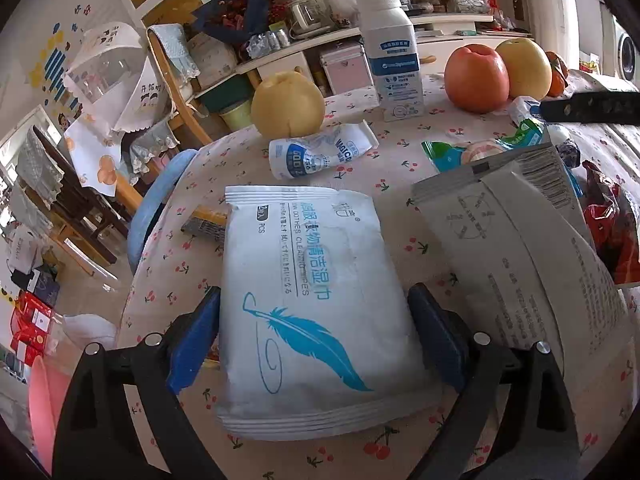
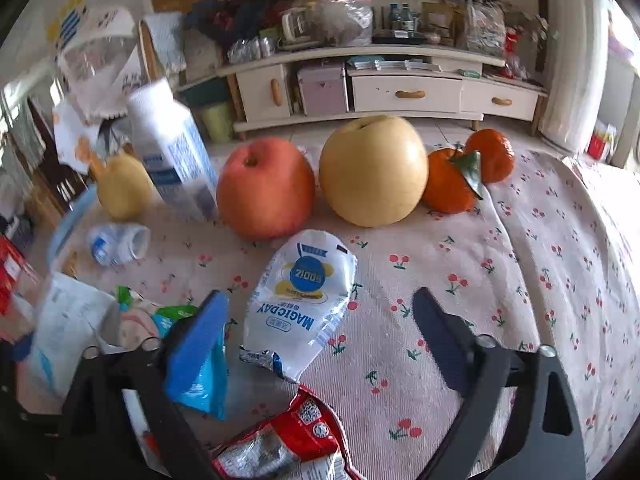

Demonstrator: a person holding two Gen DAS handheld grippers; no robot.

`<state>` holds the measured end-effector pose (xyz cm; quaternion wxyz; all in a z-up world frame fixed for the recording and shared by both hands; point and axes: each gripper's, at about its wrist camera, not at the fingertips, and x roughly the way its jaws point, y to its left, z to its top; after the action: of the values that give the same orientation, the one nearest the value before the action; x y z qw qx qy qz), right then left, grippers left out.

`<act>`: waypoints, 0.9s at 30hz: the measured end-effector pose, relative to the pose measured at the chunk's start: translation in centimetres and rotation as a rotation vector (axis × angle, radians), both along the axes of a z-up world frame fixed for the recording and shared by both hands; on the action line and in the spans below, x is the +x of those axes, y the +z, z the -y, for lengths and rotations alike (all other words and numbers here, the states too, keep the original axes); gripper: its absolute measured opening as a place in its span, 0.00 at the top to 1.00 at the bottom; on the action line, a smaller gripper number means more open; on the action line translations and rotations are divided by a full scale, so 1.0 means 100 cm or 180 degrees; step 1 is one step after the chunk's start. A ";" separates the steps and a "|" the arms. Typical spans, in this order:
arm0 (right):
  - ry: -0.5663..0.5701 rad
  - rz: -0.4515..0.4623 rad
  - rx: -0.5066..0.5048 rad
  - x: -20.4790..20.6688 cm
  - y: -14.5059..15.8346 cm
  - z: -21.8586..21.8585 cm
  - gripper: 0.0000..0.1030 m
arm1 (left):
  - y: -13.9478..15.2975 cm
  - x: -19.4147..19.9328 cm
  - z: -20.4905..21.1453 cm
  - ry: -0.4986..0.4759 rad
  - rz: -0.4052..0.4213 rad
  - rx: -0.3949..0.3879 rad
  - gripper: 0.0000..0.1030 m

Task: Collect trash
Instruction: 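Grasp the white wet-wipe pack with the left tool while the right tool grasps the white Magicday pouch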

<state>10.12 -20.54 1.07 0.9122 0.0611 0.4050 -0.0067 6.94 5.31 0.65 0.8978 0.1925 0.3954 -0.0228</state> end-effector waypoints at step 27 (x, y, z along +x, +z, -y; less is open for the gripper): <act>0.0185 -0.0047 -0.0117 -0.019 -0.018 -0.010 0.43 | 0.016 -0.020 -0.037 0.0133 -0.0032 -0.0664 0.24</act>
<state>8.20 -19.49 -0.70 0.9100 0.0325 0.4132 0.0120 4.91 9.02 2.30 0.9113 0.0896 0.3992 -0.0462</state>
